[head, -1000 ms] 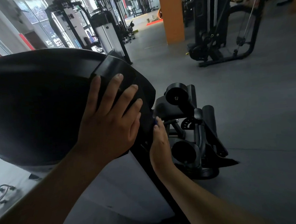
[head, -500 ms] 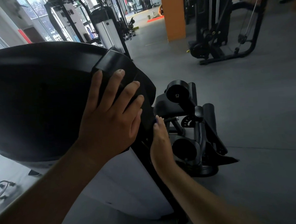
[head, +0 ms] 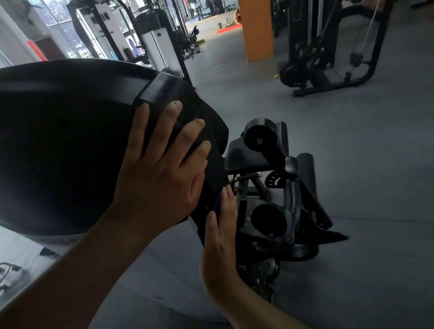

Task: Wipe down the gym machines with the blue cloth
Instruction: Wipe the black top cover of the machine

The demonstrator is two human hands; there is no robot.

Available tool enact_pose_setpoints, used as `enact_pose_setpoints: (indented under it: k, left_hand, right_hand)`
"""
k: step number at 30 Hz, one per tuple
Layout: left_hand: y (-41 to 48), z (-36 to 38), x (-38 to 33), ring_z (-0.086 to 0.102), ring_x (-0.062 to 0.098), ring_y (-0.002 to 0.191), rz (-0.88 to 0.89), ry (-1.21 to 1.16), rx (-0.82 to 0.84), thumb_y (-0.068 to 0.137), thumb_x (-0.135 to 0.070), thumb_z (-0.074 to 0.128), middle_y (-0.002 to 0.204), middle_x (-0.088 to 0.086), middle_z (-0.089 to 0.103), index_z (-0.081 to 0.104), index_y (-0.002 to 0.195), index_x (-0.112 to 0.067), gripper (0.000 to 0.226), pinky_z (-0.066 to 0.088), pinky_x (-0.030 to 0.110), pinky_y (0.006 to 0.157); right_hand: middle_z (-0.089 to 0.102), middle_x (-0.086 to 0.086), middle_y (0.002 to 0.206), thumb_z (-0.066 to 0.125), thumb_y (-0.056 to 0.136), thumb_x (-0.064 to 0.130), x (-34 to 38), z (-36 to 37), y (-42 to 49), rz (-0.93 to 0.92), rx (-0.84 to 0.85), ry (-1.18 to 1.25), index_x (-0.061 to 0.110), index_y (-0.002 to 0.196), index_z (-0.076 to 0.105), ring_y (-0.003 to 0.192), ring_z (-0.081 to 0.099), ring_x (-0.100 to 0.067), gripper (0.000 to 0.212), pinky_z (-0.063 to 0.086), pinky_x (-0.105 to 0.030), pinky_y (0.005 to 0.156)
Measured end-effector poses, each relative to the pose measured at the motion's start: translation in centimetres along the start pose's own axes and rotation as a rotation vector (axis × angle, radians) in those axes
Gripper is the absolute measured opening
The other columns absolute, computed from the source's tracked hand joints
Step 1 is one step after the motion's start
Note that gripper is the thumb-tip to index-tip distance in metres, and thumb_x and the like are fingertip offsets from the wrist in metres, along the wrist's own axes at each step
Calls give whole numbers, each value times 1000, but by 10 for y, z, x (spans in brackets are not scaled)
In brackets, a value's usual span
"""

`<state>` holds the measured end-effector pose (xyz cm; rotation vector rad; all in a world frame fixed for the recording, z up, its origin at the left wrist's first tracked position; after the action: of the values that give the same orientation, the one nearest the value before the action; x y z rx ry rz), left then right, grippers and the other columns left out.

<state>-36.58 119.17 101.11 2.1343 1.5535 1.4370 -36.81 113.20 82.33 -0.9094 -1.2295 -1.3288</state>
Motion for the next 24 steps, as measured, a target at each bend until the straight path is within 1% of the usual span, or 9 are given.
enact_pose_setpoints:
  k: [5, 7, 10, 12, 14, 16, 17, 21, 24]
  left_hand:
    - [0, 0, 2, 32, 44, 162, 16, 2, 17, 113, -35, 48, 162, 9, 55, 72, 138, -17, 39, 14, 69, 132]
    - [1, -1, 2, 34, 45, 161, 19, 2, 3, 113, -33, 50, 161, 9, 57, 73, 137, -17, 37, 15, 69, 131]
    - [-1, -1, 2, 35, 45, 160, 27, 11, -7, 113, -33, 51, 160, 9, 58, 73, 137, -17, 37, 13, 68, 132]
    - [1, 0, 2, 35, 45, 160, 36, 6, -8, 113, -33, 50, 159, 9, 58, 74, 135, -17, 37, 14, 69, 132]
    - [2, 2, 2, 36, 46, 160, 40, -4, -16, 112, -33, 49, 158, 10, 59, 75, 132, -17, 37, 15, 69, 131]
    - [2, 3, 3, 37, 47, 158, 44, -1, -27, 112, -34, 48, 156, 11, 60, 75, 131, -18, 37, 15, 70, 131]
    - [1, 3, 3, 38, 47, 158, 51, -1, -35, 112, -33, 48, 155, 12, 61, 75, 131, -18, 37, 16, 70, 131]
    - [0, 2, 6, 39, 48, 157, 75, -20, -64, 112, -30, 50, 151, 10, 64, 76, 130, -18, 34, 15, 70, 131]
    - [-2, 2, 8, 36, 48, 159, 117, -34, -53, 112, -32, 46, 153, 11, 62, 74, 134, -17, 39, 13, 70, 132]
  right_hand:
    - [16, 16, 179, 35, 118, 32, 20, 3, 38, -278, -32, -195, 26, 172, 22, 167, 8, -9, 56, 18, -43, 135]
    - [15, 13, 180, 37, 116, 32, -5, 0, 29, -272, -54, -257, 24, 172, 21, 168, 9, -13, 58, 22, -48, 134]
    - [12, 16, 180, 33, 117, 38, -33, -5, 15, -230, -96, -300, 26, 171, 18, 168, 9, -14, 58, 29, -57, 131]
    - [15, 16, 179, 31, 117, 39, -19, -1, 24, -229, -118, -274, 25, 171, 22, 167, 10, -12, 56, 26, -54, 133]
    - [20, 13, 179, 30, 117, 38, 10, 5, 35, -269, -137, -247, 24, 170, 26, 167, 13, -11, 55, 23, -46, 134]
    - [19, 12, 179, 29, 117, 39, 21, 9, 38, -323, -145, -261, 25, 171, 25, 167, 13, -12, 56, 21, -41, 134]
    - [16, 11, 180, 30, 117, 40, 16, 10, 34, -342, -147, -284, 25, 171, 22, 167, 13, -14, 57, 21, -42, 134]
    - [8, 9, 181, 31, 117, 40, -34, 12, 8, -319, -206, -383, 26, 173, 15, 168, 11, -23, 59, 31, -59, 129]
    - [14, 10, 180, 33, 117, 34, -17, 19, 16, -338, -283, -326, 22, 172, 22, 167, 15, -21, 56, 31, -59, 129]
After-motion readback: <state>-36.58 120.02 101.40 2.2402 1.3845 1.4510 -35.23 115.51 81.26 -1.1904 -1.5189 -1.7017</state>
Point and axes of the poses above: each hand's wrist, its own y-axis towards the middle knuckle, its own z-axis out of the palm, x = y × z, the point moved 4 cm from there along y, towards the middle knuckle
